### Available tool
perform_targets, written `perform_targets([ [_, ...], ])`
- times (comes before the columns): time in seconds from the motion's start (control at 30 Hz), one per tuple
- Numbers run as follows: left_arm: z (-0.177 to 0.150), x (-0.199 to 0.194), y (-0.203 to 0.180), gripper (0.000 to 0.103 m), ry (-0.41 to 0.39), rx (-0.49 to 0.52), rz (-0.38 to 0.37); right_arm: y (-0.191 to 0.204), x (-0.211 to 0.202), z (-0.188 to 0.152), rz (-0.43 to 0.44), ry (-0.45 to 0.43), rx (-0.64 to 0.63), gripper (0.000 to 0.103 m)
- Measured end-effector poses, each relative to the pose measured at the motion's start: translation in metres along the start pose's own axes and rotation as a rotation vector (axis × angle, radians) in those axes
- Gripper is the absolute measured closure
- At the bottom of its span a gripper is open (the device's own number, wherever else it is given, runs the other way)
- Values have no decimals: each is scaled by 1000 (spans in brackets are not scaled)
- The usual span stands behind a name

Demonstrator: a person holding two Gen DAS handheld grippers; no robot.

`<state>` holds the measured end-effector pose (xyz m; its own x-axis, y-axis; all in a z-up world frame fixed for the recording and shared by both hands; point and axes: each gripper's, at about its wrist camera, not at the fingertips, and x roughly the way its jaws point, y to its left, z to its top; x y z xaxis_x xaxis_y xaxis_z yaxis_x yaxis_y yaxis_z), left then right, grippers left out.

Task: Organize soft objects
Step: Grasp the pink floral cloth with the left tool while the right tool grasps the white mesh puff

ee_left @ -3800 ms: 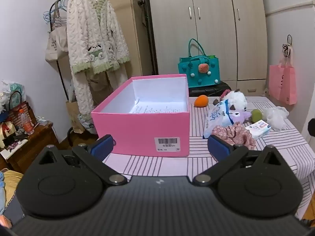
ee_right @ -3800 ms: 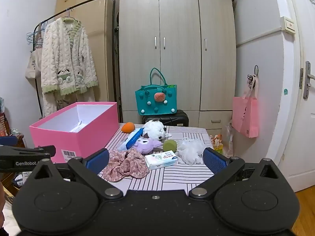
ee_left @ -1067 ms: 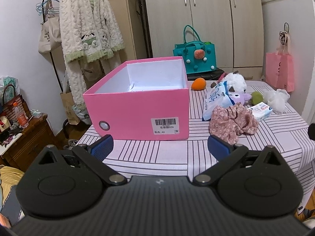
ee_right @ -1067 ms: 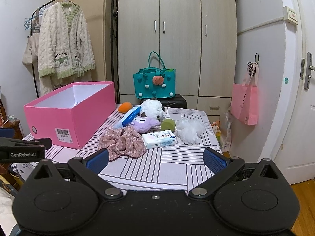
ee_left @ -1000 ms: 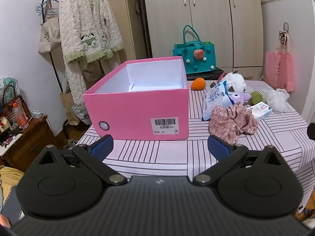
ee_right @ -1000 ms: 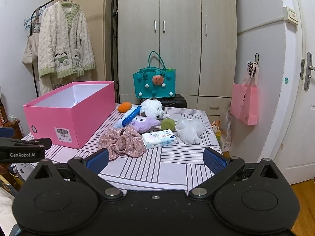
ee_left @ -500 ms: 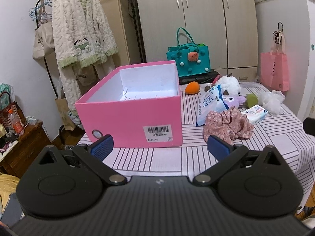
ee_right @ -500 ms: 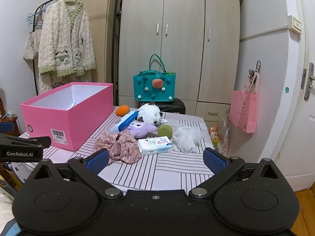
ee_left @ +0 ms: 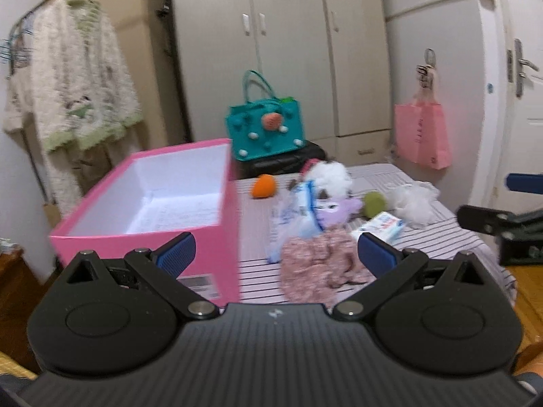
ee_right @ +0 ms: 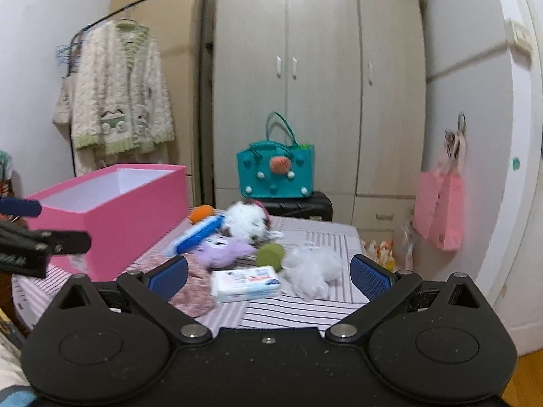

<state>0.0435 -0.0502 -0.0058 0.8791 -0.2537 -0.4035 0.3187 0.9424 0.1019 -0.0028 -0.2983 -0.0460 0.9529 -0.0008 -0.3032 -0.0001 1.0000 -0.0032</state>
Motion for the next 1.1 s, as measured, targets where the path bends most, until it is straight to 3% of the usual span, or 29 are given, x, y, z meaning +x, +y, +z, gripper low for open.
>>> perform_targets([
  [0.2,-5,37,-21,3,37,0,-106,-18,37,-6,60,70,43,3],
  [0.37,-8,59,-33,3,40,24,-102,-34,60,-4,54,77,55,3],
  [0.57,-15,81,-44,3,32,57,-114,-52,108,-5,72,184,108,6],
  [0.67,-19,98,-45,3,68,49,-98,-57,129,-6,68,203,121,7],
  [0.87,-25,132,-43,4,228,-33,-94,-69,163,1,67,232,172,7],
  [1.0,-24,139,-43,4,234,-32,-78,-74,180,0,59,260,176,7],
  [1.1,-25,144,-44,4,237,-26,-87,-77,190,-3,58,286,179,13],
])
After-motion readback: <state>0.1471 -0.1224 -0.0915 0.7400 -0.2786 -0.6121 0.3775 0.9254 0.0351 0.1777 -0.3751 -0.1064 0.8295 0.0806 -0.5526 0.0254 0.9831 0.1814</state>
